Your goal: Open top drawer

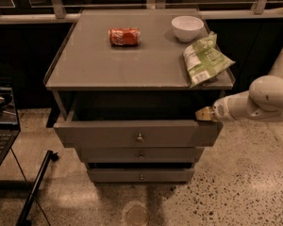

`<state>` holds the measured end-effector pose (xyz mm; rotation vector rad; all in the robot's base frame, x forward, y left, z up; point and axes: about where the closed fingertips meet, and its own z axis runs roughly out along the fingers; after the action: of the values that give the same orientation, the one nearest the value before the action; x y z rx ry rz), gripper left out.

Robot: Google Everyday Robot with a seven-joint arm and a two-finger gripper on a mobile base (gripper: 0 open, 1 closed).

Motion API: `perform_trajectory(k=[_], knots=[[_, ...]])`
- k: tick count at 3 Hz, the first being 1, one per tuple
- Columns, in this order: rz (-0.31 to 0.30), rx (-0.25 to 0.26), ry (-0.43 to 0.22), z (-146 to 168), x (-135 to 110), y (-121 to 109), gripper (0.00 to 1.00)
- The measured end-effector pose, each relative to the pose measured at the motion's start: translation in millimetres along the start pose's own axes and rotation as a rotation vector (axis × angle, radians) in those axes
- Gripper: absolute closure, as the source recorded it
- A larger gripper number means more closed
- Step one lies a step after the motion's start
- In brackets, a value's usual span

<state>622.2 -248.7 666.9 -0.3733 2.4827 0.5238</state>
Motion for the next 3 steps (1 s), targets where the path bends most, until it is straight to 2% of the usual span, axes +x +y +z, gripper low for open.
perform_trajectory(k=[1, 3], knots=[[-0.043, -0.030, 0.035, 2.5, 1.4, 10.4, 1.00], [-0.063, -0.047, 0.057, 8.6, 1.7, 16.7, 1.00]])
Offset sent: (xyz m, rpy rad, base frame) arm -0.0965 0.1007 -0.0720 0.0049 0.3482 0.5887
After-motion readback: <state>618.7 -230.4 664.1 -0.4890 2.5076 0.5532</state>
